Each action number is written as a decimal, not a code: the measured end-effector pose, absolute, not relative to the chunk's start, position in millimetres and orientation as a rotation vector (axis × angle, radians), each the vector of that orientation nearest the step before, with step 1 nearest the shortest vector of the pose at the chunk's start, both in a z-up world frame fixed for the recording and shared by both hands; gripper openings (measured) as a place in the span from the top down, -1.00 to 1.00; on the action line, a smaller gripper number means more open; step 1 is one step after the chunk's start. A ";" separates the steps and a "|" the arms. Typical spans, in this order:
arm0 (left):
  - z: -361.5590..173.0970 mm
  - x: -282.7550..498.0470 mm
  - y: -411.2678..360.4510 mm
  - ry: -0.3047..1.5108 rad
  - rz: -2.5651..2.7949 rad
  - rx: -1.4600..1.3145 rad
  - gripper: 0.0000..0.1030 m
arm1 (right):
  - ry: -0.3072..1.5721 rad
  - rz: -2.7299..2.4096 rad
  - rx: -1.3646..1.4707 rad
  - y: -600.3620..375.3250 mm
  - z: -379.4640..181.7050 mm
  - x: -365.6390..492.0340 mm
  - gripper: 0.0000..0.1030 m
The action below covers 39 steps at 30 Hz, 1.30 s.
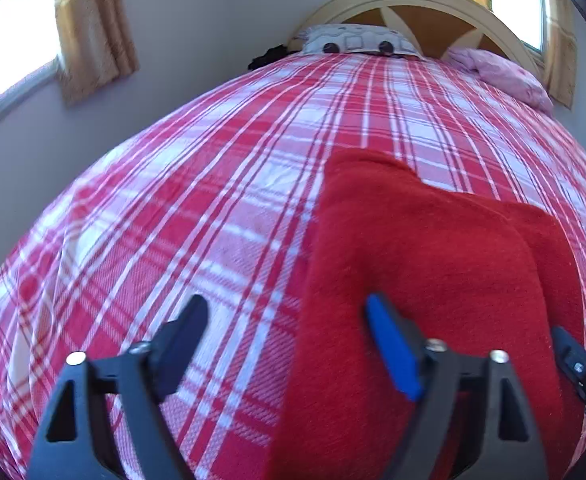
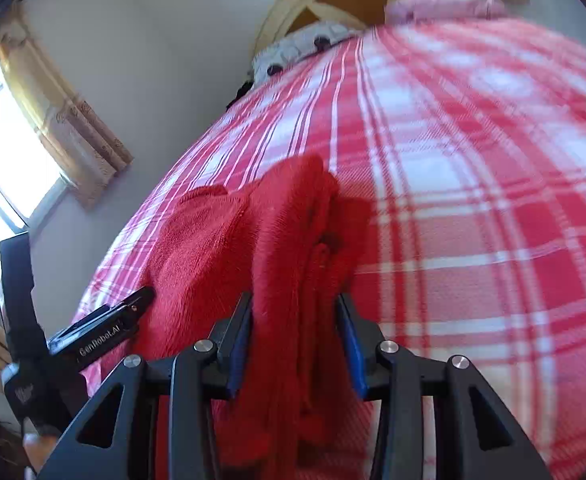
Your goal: Fold small clothes
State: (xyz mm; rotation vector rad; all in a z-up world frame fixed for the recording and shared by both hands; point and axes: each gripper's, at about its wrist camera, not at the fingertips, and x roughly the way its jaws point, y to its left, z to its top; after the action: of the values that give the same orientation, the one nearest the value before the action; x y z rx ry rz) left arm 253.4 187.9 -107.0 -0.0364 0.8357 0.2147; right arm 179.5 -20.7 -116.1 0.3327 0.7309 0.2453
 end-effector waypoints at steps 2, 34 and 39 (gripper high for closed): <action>-107.4 247.5 188.8 0.833 0.208 -0.049 -0.74 | 0.643 0.204 0.204 -9.5 -98.6 156.5 0.20; -90.8 141.4 173.9 0.800 0.201 -0.060 -0.85 | 0.697 0.340 0.230 -21.8 -101.3 75.6 0.08; -66.0 110.3 171.2 0.796 0.151 -0.088 -0.90 | 0.602 0.321 0.196 -29.3 -56.2 39.1 -0.09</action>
State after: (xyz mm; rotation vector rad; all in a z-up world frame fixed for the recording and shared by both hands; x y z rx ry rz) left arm 110.3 171.2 -66.0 -0.0876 0.7956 0.1511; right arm 39.1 -29.3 -56.2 0.1961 0.6019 0.3206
